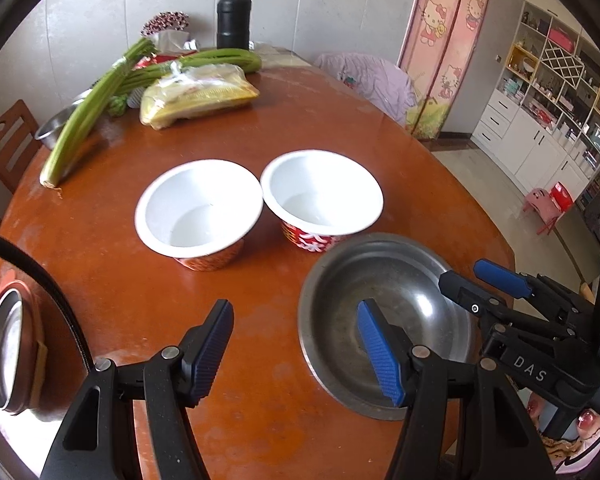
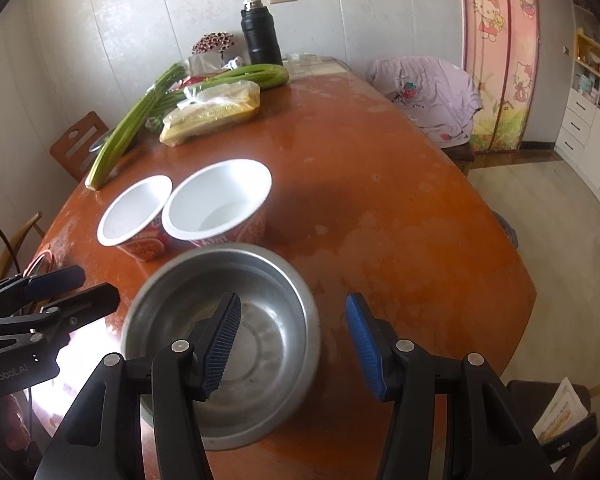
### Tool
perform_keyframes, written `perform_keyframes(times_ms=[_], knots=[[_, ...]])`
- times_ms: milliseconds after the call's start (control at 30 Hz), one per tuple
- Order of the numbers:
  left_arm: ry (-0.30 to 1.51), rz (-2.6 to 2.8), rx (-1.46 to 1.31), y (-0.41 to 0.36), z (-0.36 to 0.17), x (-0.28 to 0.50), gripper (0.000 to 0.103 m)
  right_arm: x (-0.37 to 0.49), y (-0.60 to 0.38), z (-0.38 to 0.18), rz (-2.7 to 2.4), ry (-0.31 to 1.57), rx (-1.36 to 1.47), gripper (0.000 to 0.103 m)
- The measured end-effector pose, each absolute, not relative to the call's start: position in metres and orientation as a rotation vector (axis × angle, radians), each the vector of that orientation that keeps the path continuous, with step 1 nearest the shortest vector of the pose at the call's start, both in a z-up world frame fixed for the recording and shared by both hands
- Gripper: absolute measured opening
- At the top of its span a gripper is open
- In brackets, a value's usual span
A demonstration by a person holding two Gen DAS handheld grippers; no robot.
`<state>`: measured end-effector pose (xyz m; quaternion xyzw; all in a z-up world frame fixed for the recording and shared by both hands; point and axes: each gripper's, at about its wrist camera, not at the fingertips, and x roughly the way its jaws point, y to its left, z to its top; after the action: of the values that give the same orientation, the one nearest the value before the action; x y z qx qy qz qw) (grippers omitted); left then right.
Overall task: Organize plates and bowls
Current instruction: 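Move the left tool toward the steel bowl rim, then grasp the steel bowl rim with the left tool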
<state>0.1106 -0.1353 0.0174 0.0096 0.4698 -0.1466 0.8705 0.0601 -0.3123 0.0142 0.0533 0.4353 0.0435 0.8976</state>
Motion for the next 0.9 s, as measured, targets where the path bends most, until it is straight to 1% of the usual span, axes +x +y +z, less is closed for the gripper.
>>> perform_keyframes(times_ms=[233,633,667,800,833,900], knots=[[1.028,-0.313,0.019,-0.145,-0.001,0.115,0.064,0.058,-0.314,0.001,0.092,0.931,0.103,0.056],[1.046,-0.317,-0.013,-0.148,-0.016,0.119,0.064,0.069,-0.302,-0.018,0.147,0.978,0.072,0.056],[1.05,-0.322,-0.02,-0.148,-0.017,0.12,0.062,0.069,-0.301,-0.019,0.158,0.978,0.071,0.056],[1.068,-0.346,-0.027,-0.151,-0.023,0.121,0.048,0.069,-0.299,-0.024,0.177,0.986,0.08,0.056],[1.074,-0.356,-0.032,-0.152,-0.024,0.121,0.047,0.069,-0.299,-0.024,0.178,0.99,0.076,0.056],[1.084,-0.374,-0.048,-0.152,-0.027,0.122,0.039,0.069,-0.299,-0.026,0.188,0.997,0.084,0.056]])
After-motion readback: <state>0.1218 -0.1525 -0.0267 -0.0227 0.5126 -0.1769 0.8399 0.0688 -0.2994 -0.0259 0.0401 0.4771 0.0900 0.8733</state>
